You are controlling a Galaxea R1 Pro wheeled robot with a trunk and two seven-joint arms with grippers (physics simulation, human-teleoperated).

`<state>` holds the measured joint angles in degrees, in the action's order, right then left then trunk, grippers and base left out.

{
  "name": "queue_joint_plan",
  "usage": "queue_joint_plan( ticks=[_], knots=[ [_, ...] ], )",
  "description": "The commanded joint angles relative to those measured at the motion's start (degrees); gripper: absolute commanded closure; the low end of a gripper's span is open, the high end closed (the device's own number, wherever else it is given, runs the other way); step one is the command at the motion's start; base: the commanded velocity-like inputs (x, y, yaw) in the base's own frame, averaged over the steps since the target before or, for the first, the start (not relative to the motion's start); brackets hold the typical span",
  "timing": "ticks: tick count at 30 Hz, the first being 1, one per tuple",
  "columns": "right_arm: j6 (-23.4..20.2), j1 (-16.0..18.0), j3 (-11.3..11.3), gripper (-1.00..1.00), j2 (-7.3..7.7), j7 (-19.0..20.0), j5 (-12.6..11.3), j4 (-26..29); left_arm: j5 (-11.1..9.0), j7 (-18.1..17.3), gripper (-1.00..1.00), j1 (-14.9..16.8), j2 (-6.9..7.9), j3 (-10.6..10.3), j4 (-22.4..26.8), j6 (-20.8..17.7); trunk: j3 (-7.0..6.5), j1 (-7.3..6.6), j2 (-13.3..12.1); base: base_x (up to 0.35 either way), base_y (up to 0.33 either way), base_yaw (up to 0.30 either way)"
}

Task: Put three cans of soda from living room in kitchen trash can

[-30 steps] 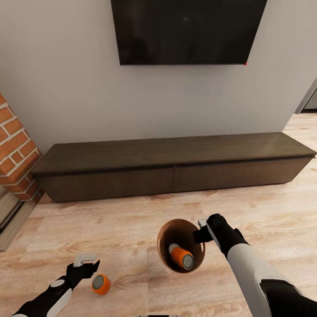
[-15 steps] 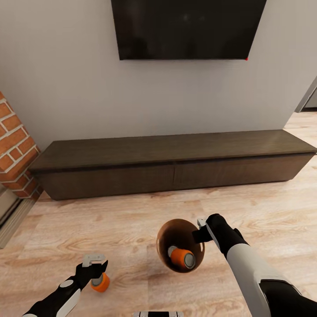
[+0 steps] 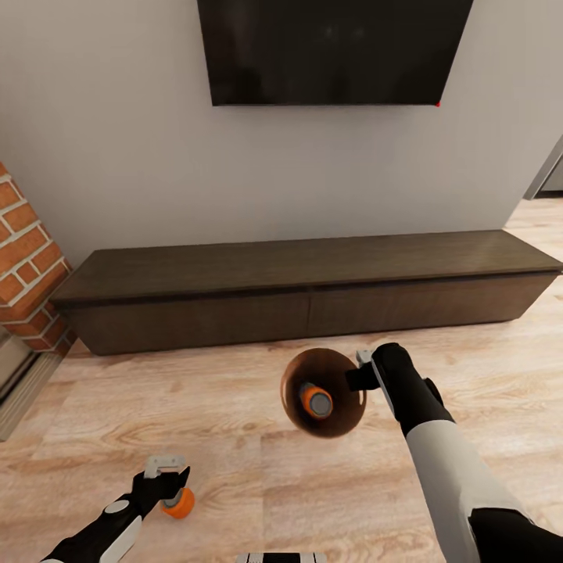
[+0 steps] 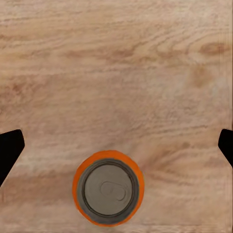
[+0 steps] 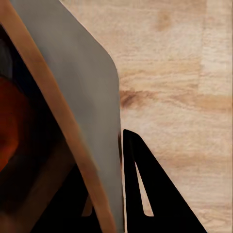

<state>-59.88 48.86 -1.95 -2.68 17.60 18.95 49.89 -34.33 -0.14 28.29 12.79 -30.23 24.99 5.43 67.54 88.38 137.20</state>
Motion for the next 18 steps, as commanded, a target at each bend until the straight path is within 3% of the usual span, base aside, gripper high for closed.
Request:
queue_joint_plan(
  ticks=[1,13,18],
  knots=[
    [-0.1,0.0,-0.1,1.0,0.0,0.3,-0.9,0.2,0.0,0.0,-1.0,0.0,-0.01,0.0,-0.5,-0.1,0.18,0.22,0.4,0.0,0.0,0.0],
    [-0.1,0.0,-0.7,1.0,0.14,0.3,-1.1,0.7,0.0,-0.4,-1.0,0.0,0.03,0.0,-3.5,-0.5,2.33,2.85,5.2,0.0,0.0,0.0],
    [-0.1,0.0,-0.5,1.0,0.08,0.3,-1.0,0.6,0.0,-0.3,-1.0,0.0,-0.04,0.1,-3.5,0.2,2.33,2.85,5.2,0.0,0.0,0.0]
  ],
)
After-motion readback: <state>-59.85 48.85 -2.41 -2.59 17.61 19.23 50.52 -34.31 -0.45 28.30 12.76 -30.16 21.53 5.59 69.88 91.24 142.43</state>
